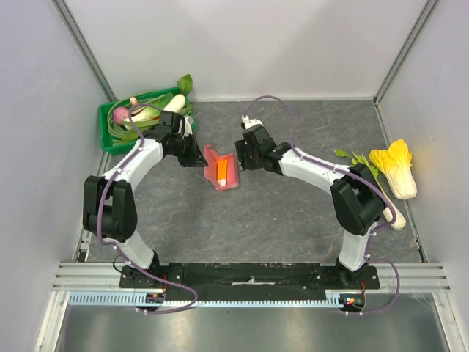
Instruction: Unpack the express box
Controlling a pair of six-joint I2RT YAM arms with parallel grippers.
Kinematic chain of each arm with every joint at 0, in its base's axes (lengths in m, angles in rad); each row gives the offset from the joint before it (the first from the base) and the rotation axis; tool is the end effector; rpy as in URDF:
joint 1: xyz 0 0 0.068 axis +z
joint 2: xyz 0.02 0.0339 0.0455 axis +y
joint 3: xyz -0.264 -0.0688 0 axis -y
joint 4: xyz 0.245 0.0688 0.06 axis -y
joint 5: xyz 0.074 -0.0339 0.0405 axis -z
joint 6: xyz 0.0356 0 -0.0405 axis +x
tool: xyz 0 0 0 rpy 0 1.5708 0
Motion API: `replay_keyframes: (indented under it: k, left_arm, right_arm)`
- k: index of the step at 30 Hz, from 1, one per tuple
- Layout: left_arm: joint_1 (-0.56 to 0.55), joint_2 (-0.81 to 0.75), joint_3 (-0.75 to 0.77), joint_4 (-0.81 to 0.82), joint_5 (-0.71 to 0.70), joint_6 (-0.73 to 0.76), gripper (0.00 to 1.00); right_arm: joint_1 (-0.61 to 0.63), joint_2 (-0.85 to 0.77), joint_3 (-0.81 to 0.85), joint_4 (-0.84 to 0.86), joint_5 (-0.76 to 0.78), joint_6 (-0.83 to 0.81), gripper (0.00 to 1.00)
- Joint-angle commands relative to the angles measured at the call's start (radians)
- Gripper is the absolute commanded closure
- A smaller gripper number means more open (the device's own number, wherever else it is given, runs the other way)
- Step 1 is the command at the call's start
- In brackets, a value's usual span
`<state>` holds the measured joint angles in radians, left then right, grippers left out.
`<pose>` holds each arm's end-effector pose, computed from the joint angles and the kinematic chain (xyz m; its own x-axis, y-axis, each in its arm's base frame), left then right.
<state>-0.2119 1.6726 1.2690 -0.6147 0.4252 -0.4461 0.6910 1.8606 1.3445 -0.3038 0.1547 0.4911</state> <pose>0.3406 -0.0883 0.2445 -0.9247 -0.2031 -0.3220 0.0047 0.8396 -0.5432 0.3215 0.2587 0.2180 -0.7556 -0.0202 -0.6548 -0.2182 0.9502 0.2224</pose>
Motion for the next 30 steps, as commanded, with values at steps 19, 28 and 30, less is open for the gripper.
replay_keyframes:
  k: [19, 28, 30]
  left_arm:
    - [-0.001, -0.043, 0.006, 0.032, 0.043, -0.077, 0.98]
    - [-0.001, -0.051, -0.028, 0.075, 0.075, -0.126, 0.98]
    - [-0.001, -0.056, -0.042, 0.107, 0.101, -0.153, 0.98]
  right_arm:
    - [-0.011, 0.182, 0.173, 0.109, -0.363, 0.107, 0.46]
    - [-0.034, 0.255, 0.177, 0.138, -0.481, 0.136, 0.46]
    - [-0.041, 0.272, 0.177, 0.155, -0.515, 0.150, 0.46]
